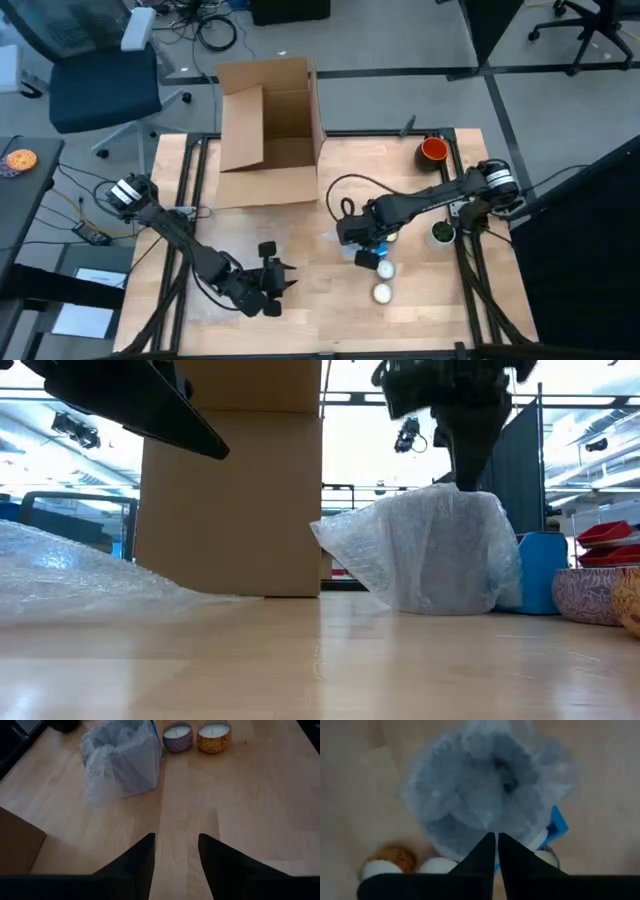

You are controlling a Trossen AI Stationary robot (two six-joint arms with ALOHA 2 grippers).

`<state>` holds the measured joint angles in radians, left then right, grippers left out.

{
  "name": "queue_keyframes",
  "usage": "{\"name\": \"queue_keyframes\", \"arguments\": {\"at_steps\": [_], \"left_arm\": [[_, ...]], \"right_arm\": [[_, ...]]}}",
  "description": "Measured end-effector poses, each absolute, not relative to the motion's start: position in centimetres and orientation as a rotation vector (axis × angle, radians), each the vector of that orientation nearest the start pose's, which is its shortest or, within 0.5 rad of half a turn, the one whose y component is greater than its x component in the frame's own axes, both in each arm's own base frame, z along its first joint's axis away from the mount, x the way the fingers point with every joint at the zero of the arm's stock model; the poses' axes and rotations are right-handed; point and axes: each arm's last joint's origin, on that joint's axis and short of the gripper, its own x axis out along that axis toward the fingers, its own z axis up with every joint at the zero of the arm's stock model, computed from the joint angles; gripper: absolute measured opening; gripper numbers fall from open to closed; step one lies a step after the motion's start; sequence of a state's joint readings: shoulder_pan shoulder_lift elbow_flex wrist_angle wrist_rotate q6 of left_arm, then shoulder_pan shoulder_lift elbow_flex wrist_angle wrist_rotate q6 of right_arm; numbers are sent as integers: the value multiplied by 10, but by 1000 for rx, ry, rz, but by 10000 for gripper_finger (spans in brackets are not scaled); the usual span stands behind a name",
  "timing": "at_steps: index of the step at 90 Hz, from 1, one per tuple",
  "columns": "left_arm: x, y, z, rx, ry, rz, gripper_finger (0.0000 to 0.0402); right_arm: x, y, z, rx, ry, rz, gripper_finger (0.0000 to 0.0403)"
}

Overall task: Wrap mug
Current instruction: Wrap the blue mug with the bubble wrap

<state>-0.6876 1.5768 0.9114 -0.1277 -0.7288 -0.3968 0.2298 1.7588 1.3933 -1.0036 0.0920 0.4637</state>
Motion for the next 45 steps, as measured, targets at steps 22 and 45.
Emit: {"name": "queue_keyframes", "arguments": {"at_steps": [22,45], "left_arm": [[255,-184,200,130,575,155,136],[255,-184,200,132,576,155,136]], "right_arm": [[341,77,181,207,1306,-99,0],[341,82,208,158,1353,-96,0]]}}
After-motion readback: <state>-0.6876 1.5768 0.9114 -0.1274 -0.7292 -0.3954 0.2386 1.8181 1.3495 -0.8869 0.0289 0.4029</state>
